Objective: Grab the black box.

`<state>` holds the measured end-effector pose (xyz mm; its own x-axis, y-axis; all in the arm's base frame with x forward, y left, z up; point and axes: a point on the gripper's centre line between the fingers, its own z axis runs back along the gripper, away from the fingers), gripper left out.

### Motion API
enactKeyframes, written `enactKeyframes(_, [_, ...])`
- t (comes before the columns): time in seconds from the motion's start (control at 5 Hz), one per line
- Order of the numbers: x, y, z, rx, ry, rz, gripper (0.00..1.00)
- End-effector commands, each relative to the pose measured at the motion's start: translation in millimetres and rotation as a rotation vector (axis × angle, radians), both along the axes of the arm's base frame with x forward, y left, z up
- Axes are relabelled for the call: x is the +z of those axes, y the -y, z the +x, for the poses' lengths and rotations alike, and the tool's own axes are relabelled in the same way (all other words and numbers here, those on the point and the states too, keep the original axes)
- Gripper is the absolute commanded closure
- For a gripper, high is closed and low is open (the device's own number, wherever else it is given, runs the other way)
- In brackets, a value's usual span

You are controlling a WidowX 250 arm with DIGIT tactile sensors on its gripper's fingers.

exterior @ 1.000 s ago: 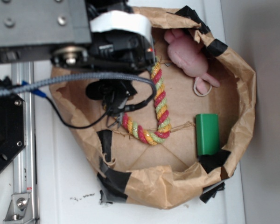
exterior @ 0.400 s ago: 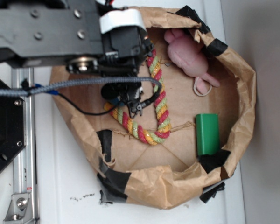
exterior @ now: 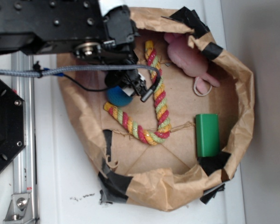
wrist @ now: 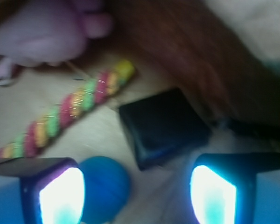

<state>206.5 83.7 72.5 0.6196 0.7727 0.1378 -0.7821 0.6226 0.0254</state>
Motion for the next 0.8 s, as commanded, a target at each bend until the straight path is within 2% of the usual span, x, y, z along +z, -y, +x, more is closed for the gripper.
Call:
enactKeyframes(0.0, [19,-28,-48,0.286,0.010,-0.049,0.00])
enactKeyframes(0.2, [17,-34,-52,0.167,0.005,0.017,0.00])
enactKeyframes(0.4, [-7,-44,-10,0.009,0.016,0.043,0.00])
enactKeyframes(0.6, [2,-58,-4,-0.075,0.023,0.065,0.00])
